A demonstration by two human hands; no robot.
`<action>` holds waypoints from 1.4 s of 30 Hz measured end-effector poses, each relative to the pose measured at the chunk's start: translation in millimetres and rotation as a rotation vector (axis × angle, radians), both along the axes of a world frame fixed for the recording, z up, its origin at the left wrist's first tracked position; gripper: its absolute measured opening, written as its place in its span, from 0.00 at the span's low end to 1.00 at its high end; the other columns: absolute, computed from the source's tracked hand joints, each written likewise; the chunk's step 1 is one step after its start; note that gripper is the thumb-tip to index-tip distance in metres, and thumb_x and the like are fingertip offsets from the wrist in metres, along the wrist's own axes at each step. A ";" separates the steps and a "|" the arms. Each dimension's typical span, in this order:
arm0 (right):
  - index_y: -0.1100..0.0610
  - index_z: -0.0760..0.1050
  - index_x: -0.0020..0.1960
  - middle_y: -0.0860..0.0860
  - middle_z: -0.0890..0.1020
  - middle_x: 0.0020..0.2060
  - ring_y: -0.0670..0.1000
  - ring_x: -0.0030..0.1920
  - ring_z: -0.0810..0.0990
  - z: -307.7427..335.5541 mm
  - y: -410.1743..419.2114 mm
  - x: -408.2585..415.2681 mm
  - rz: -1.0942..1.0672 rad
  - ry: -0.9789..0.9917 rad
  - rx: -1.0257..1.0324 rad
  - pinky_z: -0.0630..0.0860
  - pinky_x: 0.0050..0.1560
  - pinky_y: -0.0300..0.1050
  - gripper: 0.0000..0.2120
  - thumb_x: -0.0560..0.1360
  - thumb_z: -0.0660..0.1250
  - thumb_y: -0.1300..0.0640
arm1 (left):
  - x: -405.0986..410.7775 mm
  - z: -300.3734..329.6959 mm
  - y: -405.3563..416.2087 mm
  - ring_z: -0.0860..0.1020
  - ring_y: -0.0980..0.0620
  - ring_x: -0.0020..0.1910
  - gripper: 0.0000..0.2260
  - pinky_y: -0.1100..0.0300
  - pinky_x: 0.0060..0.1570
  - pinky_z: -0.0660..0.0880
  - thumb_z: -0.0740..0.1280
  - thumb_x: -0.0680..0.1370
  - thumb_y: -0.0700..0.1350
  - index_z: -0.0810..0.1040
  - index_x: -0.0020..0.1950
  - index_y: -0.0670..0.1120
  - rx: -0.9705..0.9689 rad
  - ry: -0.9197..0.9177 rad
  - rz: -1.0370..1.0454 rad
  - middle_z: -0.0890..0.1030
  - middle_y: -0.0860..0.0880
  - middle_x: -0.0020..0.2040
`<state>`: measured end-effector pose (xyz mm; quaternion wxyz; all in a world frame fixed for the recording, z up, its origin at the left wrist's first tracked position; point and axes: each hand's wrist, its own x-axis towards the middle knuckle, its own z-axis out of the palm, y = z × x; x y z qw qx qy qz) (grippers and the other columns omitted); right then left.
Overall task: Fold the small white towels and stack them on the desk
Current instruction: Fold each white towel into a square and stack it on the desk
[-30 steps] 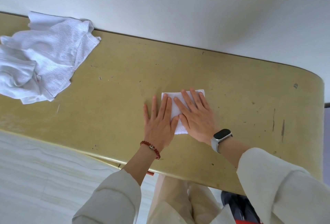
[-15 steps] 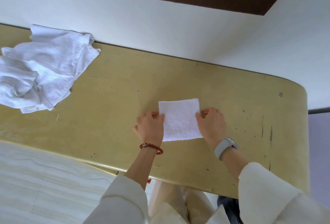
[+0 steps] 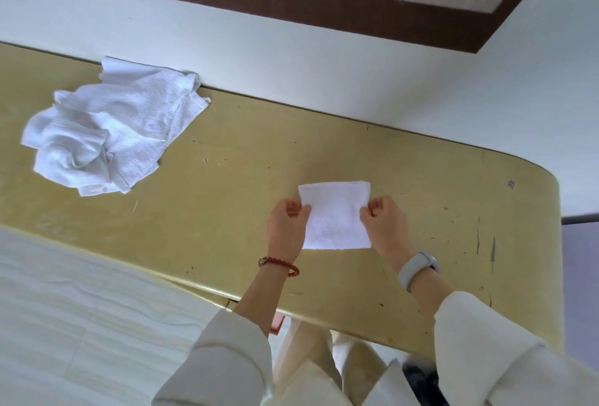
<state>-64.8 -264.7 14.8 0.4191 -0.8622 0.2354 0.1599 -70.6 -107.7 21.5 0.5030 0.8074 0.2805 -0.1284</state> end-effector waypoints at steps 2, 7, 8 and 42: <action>0.59 0.71 0.55 0.50 0.78 0.44 0.52 0.46 0.76 12.9 -2.4 -3.0 -0.024 -0.018 0.128 0.71 0.42 0.40 0.10 0.76 0.63 0.58 | -9.4 14.8 6.8 0.75 0.53 0.44 0.06 0.69 0.42 0.71 0.68 0.74 0.41 0.75 0.50 0.41 -0.076 -0.067 0.072 0.78 0.51 0.43; 0.65 0.76 0.57 0.61 0.81 0.48 0.57 0.43 0.78 44.2 -0.1 -22.5 0.187 -0.021 0.270 0.69 0.42 0.41 0.13 0.75 0.63 0.60 | -50.3 49.2 19.8 0.78 0.50 0.44 0.13 0.61 0.48 0.76 0.69 0.74 0.37 0.74 0.57 0.39 -0.405 -0.005 0.295 0.80 0.44 0.47; 0.64 0.77 0.55 0.60 0.81 0.44 0.55 0.40 0.77 52.3 3.0 -28.9 0.234 -0.043 0.307 0.69 0.40 0.41 0.11 0.75 0.63 0.61 | -62.0 56.3 22.4 0.78 0.50 0.44 0.12 0.60 0.49 0.76 0.67 0.74 0.37 0.75 0.57 0.37 -0.508 0.000 0.327 0.80 0.43 0.48; 0.61 0.72 0.53 0.47 0.72 0.42 0.49 0.39 0.70 197.7 752.8 -562.5 1.548 -0.760 0.534 0.63 0.40 0.41 0.07 0.77 0.61 0.59 | -714.7 181.8 618.0 0.78 0.40 0.43 0.11 0.56 0.36 0.65 0.59 0.79 0.48 0.74 0.57 0.44 0.905 -0.187 1.277 0.81 0.45 0.43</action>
